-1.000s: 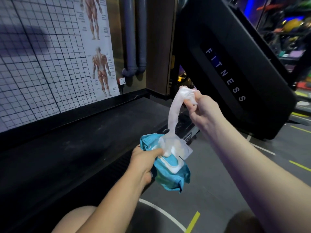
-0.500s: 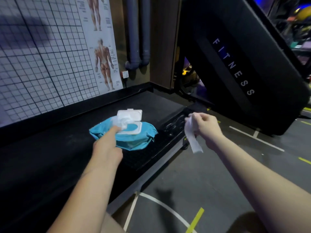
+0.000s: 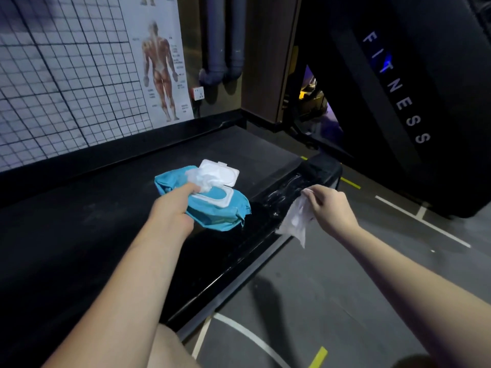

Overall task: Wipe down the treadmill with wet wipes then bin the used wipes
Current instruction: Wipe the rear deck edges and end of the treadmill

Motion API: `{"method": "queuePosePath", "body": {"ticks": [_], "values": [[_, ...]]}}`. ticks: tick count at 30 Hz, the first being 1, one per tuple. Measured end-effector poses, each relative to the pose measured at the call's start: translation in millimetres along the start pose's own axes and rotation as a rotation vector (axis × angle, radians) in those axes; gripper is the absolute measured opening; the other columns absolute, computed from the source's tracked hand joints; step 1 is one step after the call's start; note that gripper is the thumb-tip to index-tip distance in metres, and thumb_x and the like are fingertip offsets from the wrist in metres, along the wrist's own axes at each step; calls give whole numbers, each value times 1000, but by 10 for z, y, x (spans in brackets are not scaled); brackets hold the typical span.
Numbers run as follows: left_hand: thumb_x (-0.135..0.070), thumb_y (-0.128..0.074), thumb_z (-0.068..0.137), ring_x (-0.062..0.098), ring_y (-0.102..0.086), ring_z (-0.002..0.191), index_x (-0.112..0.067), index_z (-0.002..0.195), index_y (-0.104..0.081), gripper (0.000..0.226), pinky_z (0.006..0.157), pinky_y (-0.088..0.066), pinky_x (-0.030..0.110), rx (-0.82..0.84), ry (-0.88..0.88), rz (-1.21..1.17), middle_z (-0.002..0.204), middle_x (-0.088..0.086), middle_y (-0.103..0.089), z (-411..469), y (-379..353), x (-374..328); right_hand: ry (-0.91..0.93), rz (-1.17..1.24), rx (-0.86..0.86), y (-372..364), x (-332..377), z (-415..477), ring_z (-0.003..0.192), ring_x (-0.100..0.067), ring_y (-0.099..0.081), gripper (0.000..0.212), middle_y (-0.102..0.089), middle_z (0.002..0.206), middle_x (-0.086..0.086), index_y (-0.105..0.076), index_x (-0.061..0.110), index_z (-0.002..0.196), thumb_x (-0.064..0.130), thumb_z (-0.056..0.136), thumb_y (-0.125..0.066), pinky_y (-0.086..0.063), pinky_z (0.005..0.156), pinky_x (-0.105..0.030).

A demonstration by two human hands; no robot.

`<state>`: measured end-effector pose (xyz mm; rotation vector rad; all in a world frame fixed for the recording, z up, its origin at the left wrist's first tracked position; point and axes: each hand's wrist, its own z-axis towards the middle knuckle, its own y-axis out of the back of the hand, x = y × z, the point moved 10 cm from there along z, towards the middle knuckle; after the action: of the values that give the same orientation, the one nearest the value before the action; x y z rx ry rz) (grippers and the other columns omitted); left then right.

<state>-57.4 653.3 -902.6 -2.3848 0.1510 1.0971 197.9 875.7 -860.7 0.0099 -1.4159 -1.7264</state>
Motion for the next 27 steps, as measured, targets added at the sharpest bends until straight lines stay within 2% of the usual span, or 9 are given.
{"method": "queuePosePath", "body": {"ticks": [2,7,10,13,16,19,23,25,27], "values": [[9,-69,88,33,-77,69,-5,103,-68,20,52,-60,41,10,-10,-4,97,22,-75,208,-155,14,10,15,-27,-55,-11,163,93,-18,-68,26,-76,102,2,-74,15,107,29,105,-52,-44,72,-27],[9,-73,82,33,-78,66,-5,118,-70,39,48,-59,41,14,-16,-25,102,21,-77,628,-506,134,-21,-67,30,-424,-190,468,86,-29,-67,29,-74,93,-6,-70,17,106,35,105,-48,-56,71,-42],[8,-77,79,37,-78,77,-7,123,-69,47,52,-61,44,-25,-2,-7,106,21,-76,815,-604,231,-100,-97,40,-593,-390,592,80,-30,-63,32,-71,88,-9,-67,15,104,36,106,-43,-53,67,-39],[7,-76,82,37,-77,79,-6,124,-67,45,47,-60,44,-47,12,0,109,22,-76,930,-662,282,-150,-42,-16,-676,-546,717,76,-26,-61,32,-71,86,-7,-68,16,103,35,106,-42,-46,64,-34],[8,-75,83,37,-77,81,-4,125,-68,44,45,-59,41,-70,-17,13,111,22,-75,1019,-694,295,-165,-34,-12,-867,-614,778,74,-27,-64,35,-70,79,-6,-69,14,95,35,104,-43,-50,64,-36],[8,-76,83,37,-76,87,-4,128,-65,48,48,-62,41,-93,-17,25,113,21,-74,1080,-710,328,-90,-150,110,-1245,-566,725,71,-32,-64,36,-66,72,-6,-61,16,81,38,102,-42,-48,59,-36],[8,-77,82,38,-77,90,-5,128,-66,49,71,-65,47,-104,-10,35,114,20,-75,1162,-735,382,15,-257,360,-1704,-546,551,78,-35,-65,24,-66,82,-5,-58,22,95,39,103,-43,-50,65,-36],[7,-78,82,37,-77,89,-4,126,-67,47,72,-65,48,-103,-4,31,113,20,-75,1205,-742,417,106,-261,383,-1759,-525,471,79,-30,-64,18,-63,83,3,-57,24,99,37,102,-45,-49,63,-35],[8,-78,81,37,-77,89,-4,125,-68,46,70,-65,47,-102,-9,24,112,19,-76,1268,-732,454,220,-206,377,-1773,-518,416,85,-19,-64,23,-57,87,11,-58,26,99,43,103,-45,-53,68,-35]]}}
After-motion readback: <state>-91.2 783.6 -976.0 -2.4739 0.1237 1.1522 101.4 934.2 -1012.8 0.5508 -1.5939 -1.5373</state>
